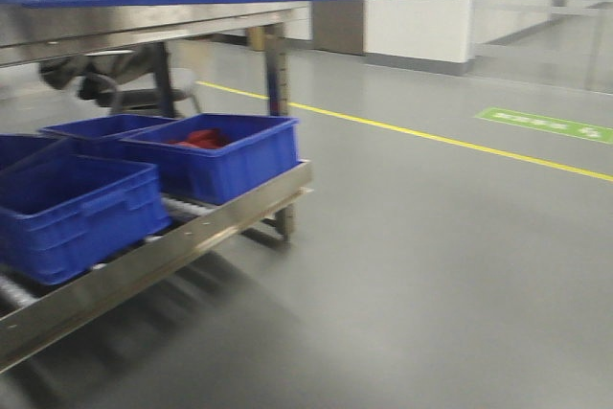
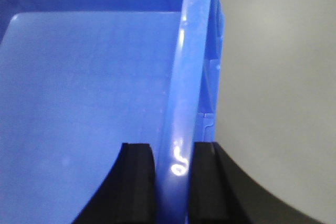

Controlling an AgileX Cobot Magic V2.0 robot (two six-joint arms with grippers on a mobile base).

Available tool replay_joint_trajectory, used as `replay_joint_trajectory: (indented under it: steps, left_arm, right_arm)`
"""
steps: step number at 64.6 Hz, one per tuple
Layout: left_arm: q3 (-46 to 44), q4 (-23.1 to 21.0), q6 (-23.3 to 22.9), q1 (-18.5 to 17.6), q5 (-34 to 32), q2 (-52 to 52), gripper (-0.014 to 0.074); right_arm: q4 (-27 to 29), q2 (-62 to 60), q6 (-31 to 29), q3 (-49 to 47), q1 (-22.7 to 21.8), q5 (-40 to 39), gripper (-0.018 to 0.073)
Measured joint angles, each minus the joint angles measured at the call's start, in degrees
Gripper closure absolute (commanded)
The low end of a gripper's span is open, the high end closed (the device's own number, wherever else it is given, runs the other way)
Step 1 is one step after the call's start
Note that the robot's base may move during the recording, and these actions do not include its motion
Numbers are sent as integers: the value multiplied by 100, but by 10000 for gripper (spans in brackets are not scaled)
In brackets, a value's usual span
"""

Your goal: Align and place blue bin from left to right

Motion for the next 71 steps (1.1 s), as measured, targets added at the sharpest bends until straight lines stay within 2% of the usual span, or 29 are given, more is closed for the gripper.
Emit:
replay_joint_trajectory:
  steps: [71]
  left_arm:
    - [0, 0, 0, 0, 22, 0, 708]
  right_arm:
    - [0, 0, 0, 0, 0, 0, 631]
